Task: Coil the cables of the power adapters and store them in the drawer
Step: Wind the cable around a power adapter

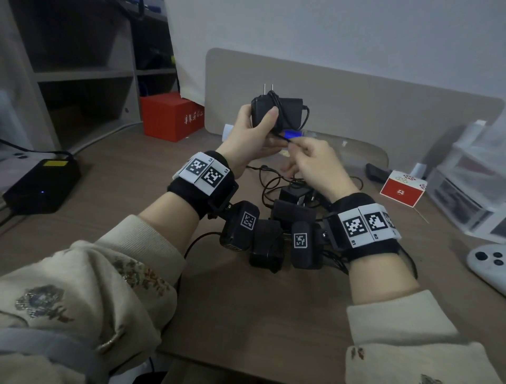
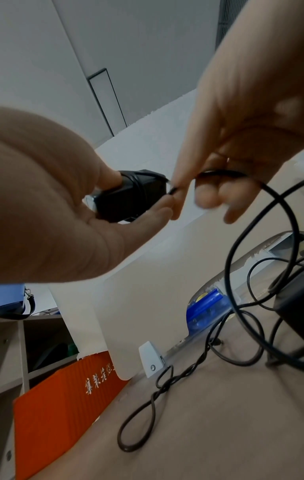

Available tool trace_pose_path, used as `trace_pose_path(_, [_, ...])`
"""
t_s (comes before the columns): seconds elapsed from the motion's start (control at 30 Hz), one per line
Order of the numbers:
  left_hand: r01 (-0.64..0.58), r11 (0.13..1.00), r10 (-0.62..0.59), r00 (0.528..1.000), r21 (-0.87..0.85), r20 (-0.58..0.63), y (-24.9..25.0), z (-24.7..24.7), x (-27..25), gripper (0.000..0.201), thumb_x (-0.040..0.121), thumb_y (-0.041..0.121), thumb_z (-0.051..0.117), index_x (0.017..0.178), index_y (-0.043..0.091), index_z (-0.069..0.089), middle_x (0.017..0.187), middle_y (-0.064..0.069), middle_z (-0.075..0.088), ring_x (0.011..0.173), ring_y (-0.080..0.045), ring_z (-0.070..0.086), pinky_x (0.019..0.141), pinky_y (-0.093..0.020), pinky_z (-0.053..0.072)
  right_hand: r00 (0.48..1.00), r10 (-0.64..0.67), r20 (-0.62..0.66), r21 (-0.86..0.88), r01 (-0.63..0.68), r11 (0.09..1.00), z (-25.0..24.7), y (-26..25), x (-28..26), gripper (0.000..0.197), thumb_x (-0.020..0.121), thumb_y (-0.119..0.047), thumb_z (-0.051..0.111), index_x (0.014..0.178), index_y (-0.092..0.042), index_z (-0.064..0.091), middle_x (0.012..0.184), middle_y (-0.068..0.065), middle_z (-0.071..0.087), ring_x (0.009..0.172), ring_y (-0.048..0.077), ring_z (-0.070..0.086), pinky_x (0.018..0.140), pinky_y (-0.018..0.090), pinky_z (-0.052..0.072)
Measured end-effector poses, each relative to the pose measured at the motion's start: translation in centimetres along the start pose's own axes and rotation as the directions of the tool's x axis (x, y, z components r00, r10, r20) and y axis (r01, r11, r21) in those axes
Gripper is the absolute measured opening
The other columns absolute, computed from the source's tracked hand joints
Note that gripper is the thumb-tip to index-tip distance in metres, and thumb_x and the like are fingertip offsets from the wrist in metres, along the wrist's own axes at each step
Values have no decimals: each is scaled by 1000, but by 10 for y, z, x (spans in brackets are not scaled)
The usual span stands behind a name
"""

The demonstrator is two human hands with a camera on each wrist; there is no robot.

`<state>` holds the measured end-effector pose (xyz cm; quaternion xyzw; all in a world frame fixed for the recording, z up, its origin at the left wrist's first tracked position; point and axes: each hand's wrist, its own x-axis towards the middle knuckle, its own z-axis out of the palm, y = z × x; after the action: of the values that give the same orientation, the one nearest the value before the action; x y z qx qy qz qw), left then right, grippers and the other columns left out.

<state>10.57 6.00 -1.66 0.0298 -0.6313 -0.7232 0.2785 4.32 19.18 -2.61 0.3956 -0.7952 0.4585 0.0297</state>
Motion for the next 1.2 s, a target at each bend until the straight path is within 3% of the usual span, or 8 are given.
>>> trace_pose_path(0.1, [-16, 998, 18, 999, 58, -33, -2, -2, 1, 28, 102, 28, 52, 123, 16, 38, 119, -15, 63, 69, -16, 69, 71, -31, 61, 994, -109, -5, -100, 108, 989, 0, 2, -1, 25, 101, -18, 48, 109, -23, 71, 50, -15, 53, 50, 2, 46, 58, 18, 41])
trace_pose_path(0.27, [-35, 965, 54, 997, 258, -63, -8, -6, 4, 24, 99, 28, 57, 116, 21, 43, 109, -11, 65, 75, -17, 66, 58, -23, 53, 977, -204, -70, -209, 185, 960, 0, 1, -1, 21, 94, -23, 59, 85, -17, 76, 60, -2, 61, 59, 12, 52, 65, 34, 47])
trace_pose_path(0.43, [-29, 919, 67, 994, 394, -81, -6, -14, 7, 35, 92, 22, 68, 122, 10, 55, 99, -10, 69, 72, -12, 67, 49, -11, 43, 956, -220, -192, -219, 177, 960, 0, 3, 1, 20, 88, -32, 64, 74, -20, 72, 65, -5, 66, 66, 15, 59, 67, 43, 52])
trace_pose_path(0.63, [21, 839, -55, 997, 544, 48, 11, -25, 1, 32, 91, 19, 69, 121, 14, 59, 90, -3, 69, 72, -11, 68, 50, -13, 42, 931, -231, -282, -82, 216, 973, -2, 1, 1, 25, 86, -29, 72, 68, -11, 67, 60, 10, 59, 56, 6, 44, 57, 18, 37])
trace_pose_path(0.77, [104, 758, -275, 946, 644, 171, 21, -33, -3, 28, 92, 25, 68, 118, 22, 60, 95, -2, 73, 85, -15, 73, 66, -28, 43, 929, -206, -307, -58, 198, 979, -1, 1, 0, 31, 84, -30, 75, 65, -11, 60, 55, -10, 47, 51, -2, 44, 54, 9, 33])
trace_pose_path(0.97, [157, 749, -434, 851, 644, 297, 28, -43, -8, 27, 98, 26, 58, 123, 15, 60, 100, -4, 73, 80, -14, 68, 64, -25, 41, 941, -158, -299, -55, 148, 987, 2, 4, 4, 43, 87, -39, 69, 70, -2, 57, 59, -4, 46, 53, 3, 36, 53, 14, 31])
trace_pose_path(1.07, [172, 780, -458, 813, 602, 361, 28, -43, -8, 17, 100, 26, 53, 110, 17, 63, 86, 2, 71, 73, -13, 63, 66, -26, 41, 940, -152, -305, -23, 153, 988, 1, 4, 4, 44, 92, -39, 64, 73, 1, 60, 63, 2, 48, 57, 6, 37, 55, 15, 32])
trace_pose_path(1.2, [157, 822, -444, 779, 548, 443, 25, -41, -7, 13, 98, 28, 52, 99, 18, 60, 78, 5, 68, 67, -13, 59, 64, -26, 42, 958, -121, -261, 16, 130, 991, 1, 6, 5, 37, 95, -41, 59, 66, -18, 59, 62, -4, 50, 61, 7, 42, 60, 23, 36])
